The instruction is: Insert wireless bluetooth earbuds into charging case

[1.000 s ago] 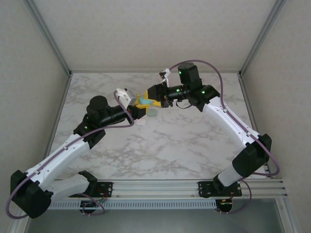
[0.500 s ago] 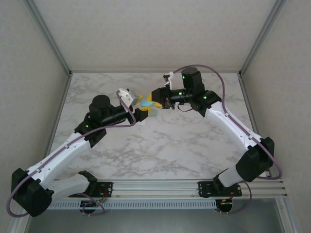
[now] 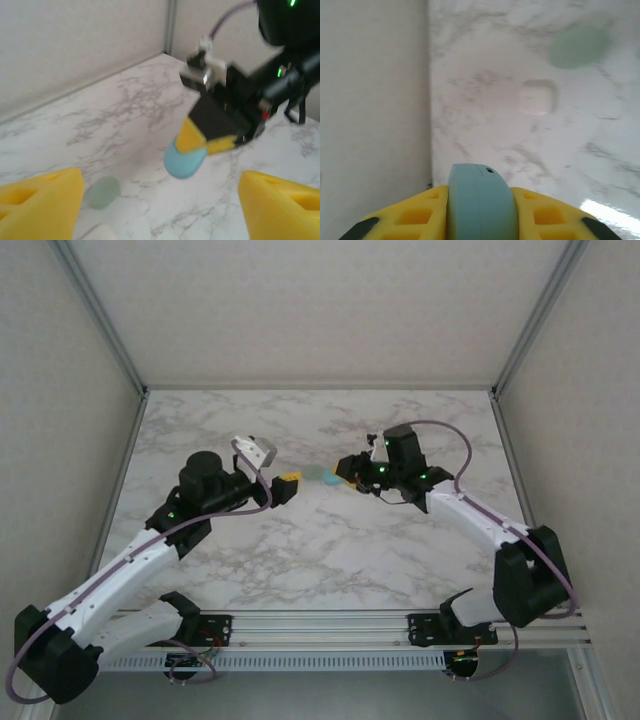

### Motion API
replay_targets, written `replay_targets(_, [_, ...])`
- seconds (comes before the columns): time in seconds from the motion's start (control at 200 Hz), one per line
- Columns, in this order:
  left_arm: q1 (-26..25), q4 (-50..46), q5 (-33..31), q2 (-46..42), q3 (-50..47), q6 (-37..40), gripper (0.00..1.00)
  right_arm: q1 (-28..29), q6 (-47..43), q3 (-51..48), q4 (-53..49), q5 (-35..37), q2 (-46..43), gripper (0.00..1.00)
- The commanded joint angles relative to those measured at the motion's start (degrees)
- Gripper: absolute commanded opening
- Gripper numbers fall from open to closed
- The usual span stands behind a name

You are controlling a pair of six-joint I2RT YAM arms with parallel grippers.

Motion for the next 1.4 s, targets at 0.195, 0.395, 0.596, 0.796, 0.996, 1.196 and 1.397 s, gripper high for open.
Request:
replay_targets(0.195, [0.0, 0.7, -11.1, -5.5, -1.2, -3.6, 0.88, 1.7, -3.4, -2.0, 9.8, -1.2, 14.6, 0.22])
replay_targets(0.395, [0.0, 0.2, -12.2, -5.4, -1.1, -3.7, 0.91, 2.1, -5.5, -0.8, 11.1, -1.0, 21.2, 0.22])
replay_targets(0.596, [0.0, -0.7, -13.0, -5.2, -0.7, -3.3, 1.0, 2.5, -8.0, -0.4, 11.0, -0.3, 24.0, 0.27])
replay_targets(0.796, [0.1, -1.4, -14.1, -5.3, -0.5, -2.7, 1.0, 2.4, -12.8, -0.2, 2.5, 5.4, 21.1, 0.43])
replay_targets(0.996, [0.2, -1.4, -14.3, -4.1, -0.5, -2.7, 1.0, 2.2, -16.1, 0.8, -5.9, 11.6, 16.9, 0.55])
replay_targets(1.196, [1.8, -2.5, -19.1, -2.2, -1.1, -3.4, 1.0, 1.8, -21.0, 3.1, -19.8, 37.0, 4.8, 0.68])
replay_targets(1.397, [13.9, -8.2, -31.5, 5.0, -2.9, -10.3, 1.0, -2.8, -41.3, -5.7, -6.3, 74.5, -6.8, 0.99])
